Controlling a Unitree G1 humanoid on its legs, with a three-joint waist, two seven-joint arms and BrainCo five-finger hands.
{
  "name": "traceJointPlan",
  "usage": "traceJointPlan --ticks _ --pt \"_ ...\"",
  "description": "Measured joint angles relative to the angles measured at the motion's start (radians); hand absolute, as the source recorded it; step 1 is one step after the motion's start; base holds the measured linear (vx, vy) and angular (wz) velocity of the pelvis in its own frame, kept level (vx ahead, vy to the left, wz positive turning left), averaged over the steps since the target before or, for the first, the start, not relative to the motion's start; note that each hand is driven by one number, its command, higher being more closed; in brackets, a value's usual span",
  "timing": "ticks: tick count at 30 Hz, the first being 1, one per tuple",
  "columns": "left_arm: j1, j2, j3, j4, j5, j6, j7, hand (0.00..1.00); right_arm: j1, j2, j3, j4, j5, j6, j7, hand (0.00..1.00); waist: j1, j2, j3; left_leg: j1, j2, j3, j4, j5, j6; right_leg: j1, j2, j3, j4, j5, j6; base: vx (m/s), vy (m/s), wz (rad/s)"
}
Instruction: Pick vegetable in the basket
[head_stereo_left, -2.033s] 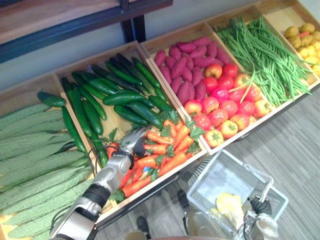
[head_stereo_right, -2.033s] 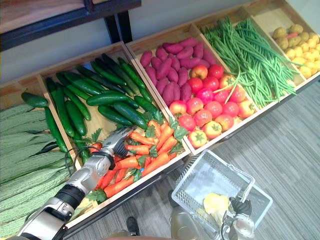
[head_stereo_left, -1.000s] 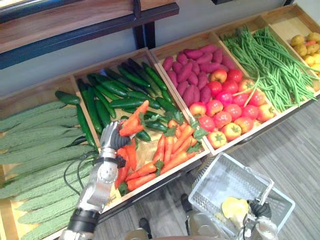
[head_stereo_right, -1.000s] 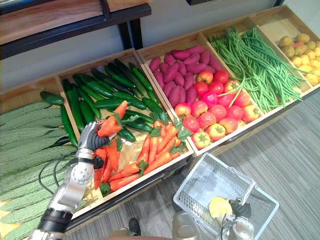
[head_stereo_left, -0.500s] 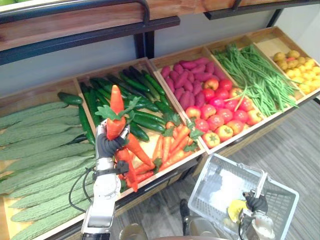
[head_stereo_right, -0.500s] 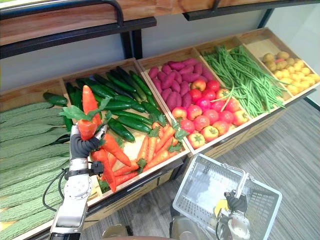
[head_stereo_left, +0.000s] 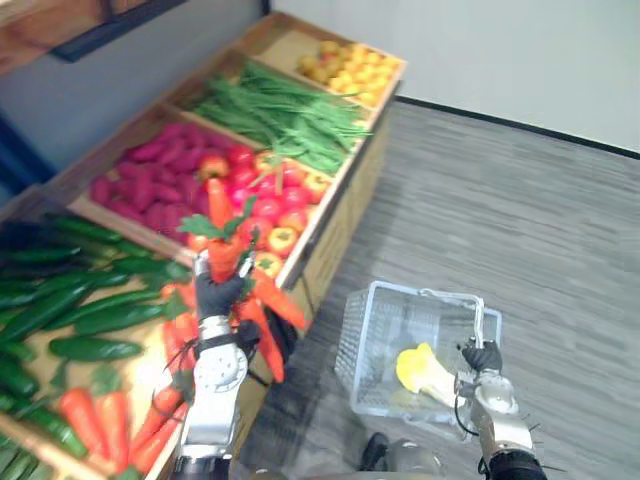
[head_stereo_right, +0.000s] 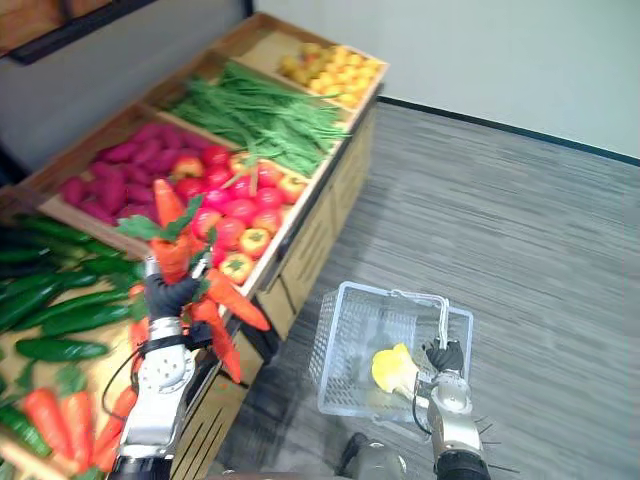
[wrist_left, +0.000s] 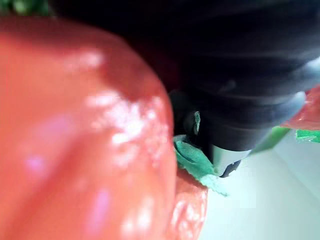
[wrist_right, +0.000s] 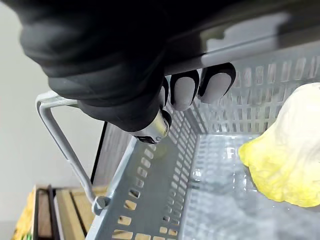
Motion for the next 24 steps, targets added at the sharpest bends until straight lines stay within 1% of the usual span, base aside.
traceJointPlan --ticks 1,2,3,4,5,6,7,8,10,12,14,16,18,19,21,23,24 --pt "-0.002 0.001 -0.004 0.000 0.000 0.000 0.000 1.00 -0.001 0.003 0.003 -0.011 0.001 -0.002 -0.002 1.00 0.006 0.003 0.003 -0.022 -0.045 -0.088 0.003 -0.015 -0.021 0.001 0.011 0.039 -0.009 0.007 -0.002 0.09 0.074 -2.05" --pt "-0.001 0.001 -0.013 0.000 0.000 -0.001 0.001 1.00 -0.001 0.004 0.010 -0.026 0.001 -0.008 -0.003 1.00 0.009 0.007 0.005 -0.067 -0.112 -0.212 0.003 -0.030 -0.037 0.001 0.020 0.092 -0.019 0.025 0.008 0.10 0.060 -1.56" --pt "0.002 0.003 -0.024 0.000 0.000 -0.003 0.001 1.00 0.000 0.010 0.018 -0.038 0.003 -0.015 -0.003 1.00 0.010 0.008 0.011 -0.095 -0.159 -0.279 -0.034 -0.028 -0.039 0.009 0.026 0.141 -0.024 0.030 0.016 0.11 0.060 -1.37" --pt "0.003 0.003 -0.031 0.000 0.000 -0.003 0.001 1.00 0.000 0.015 0.019 -0.044 0.004 -0.020 -0.004 1.00 0.010 0.012 0.015 -0.102 -0.170 -0.301 -0.068 -0.022 -0.040 0.016 0.030 0.163 -0.026 0.033 0.020 0.11 0.103 -1.17" --pt "0.006 0.000 -0.043 0.000 0.000 -0.004 0.001 1.00 0.000 0.015 0.019 -0.062 0.010 -0.026 -0.004 1.00 0.006 0.030 0.020 -0.110 -0.174 -0.332 -0.156 0.028 -0.055 0.022 0.051 0.203 -0.024 0.034 0.024 0.07 0.073 -0.94" --pt "0.008 0.002 -0.048 0.002 0.000 -0.005 0.001 1.00 0.000 0.013 0.019 -0.069 0.010 -0.029 -0.004 1.00 0.008 0.031 0.023 -0.108 -0.172 -0.322 -0.157 0.071 -0.037 0.024 0.058 0.227 -0.023 0.034 0.033 0.14 0.164 -1.11" --pt "0.021 0.009 -0.060 0.002 0.000 -0.005 -0.001 1.00 0.010 0.030 0.025 -0.091 0.014 -0.029 -0.002 1.00 0.011 0.025 0.020 -0.090 -0.172 -0.297 -0.187 0.072 -0.037 0.028 0.056 0.275 -0.038 0.039 0.050 0.14 0.160 -0.85" --pt "0.021 0.013 -0.078 0.002 0.000 -0.005 -0.002 1.00 0.031 0.045 0.025 -0.131 0.025 -0.032 -0.001 1.00 0.007 0.019 0.020 -0.078 -0.175 -0.272 -0.214 0.078 -0.027 0.027 0.048 0.294 -0.059 0.050 0.065 0.17 0.188 -0.65" --pt "0.028 0.012 -0.117 0.003 0.000 -0.004 -0.011 1.00 0.071 0.057 0.042 -0.175 0.047 -0.031 0.005 1.00 0.007 0.015 0.020 -0.061 -0.183 -0.244 -0.242 0.084 -0.018 0.031 0.039 0.322 -0.085 0.060 0.077 0.13 0.130 -0.36" --pt "0.034 0.011 -0.149 0.013 -0.002 -0.004 -0.037 1.00 0.120 0.070 0.050 -0.209 0.073 -0.030 0.019 1.00 0.003 0.015 0.019 -0.032 -0.191 -0.235 -0.269 0.088 -0.013 0.053 0.030 0.332 -0.103 0.062 0.079 0.13 0.108 -0.20" --pt "0.042 0.016 -0.196 0.050 -0.019 -0.003 -0.058 1.00 0.163 0.070 0.092 -0.233 0.121 -0.030 0.035 1.00 0.002 0.008 0.013 0.002 -0.192 -0.213 -0.304 0.092 -0.008 0.075 0.027 0.355 -0.129 0.064 0.082 0.11 0.068 -0.24" --pt "0.041 0.015 -0.223 0.091 -0.019 0.005 -0.077 1.00 0.180 0.070 0.128 -0.253 0.132 -0.029 0.057 1.00 0.000 0.002 0.008 0.015 -0.193 -0.201 -0.337 0.103 -0.008 0.072 0.026 0.370 -0.143 0.072 0.084 0.08 0.027 -0.22" --pt "0.042 0.020 -0.262 0.147 -0.019 0.017 -0.099 1.00 0.188 0.069 0.184 -0.282 0.143 -0.029 0.091 1.00 -0.001 -0.005 0.004 0.031 -0.193 -0.187 -0.383 0.121 -0.009 0.072 0.026 0.384 -0.167 0.087 0.084 0.05 0.006 -0.21" --pt "0.041 0.022 -0.269 0.153 -0.019 0.018 -0.103 1.00 0.189 0.069 0.191 -0.286 0.147 -0.029 0.094 1.00 -0.001 -0.006 0.003 0.033 -0.192 -0.186 -0.388 0.123 -0.009 0.072 0.026 0.386 -0.168 0.087 0.083 0.03 -0.006 -0.12" --pt "0.040 0.028 -0.312 0.204 -0.018 0.026 -0.130 1.00 0.187 0.069 0.243 -0.310 0.166 -0.029 0.127 1.00 0.001 -0.009 0.001 0.046 -0.191 -0.179 -0.409 0.131 -0.011 0.070 0.029 0.396 -0.169 0.088 0.083 0.01 -0.012 -0.12" --pt "0.040 0.031 -0.330 0.232 -0.017 0.028 -0.140 1.00 0.187 0.069 0.271 -0.327 0.178 -0.029 0.136 1.00 0.000 -0.010 -0.001 0.048 -0.191 -0.178 -0.420 0.137 -0.011 0.067 0.029 0.397 -0.169 0.089 0.083 0.00 -0.008 -0.06" --pt "0.038 0.032 -0.350 0.262 -0.017 0.031 -0.152 1.00 0.182 0.070 0.304 -0.339 0.194 -0.029 0.149 1.00 0.000 -0.015 -0.006 0.048 -0.192 -0.174 -0.432 0.146 -0.009 0.059 0.028 0.401 -0.170 0.096 0.082 -0.01 0.002 -0.05"
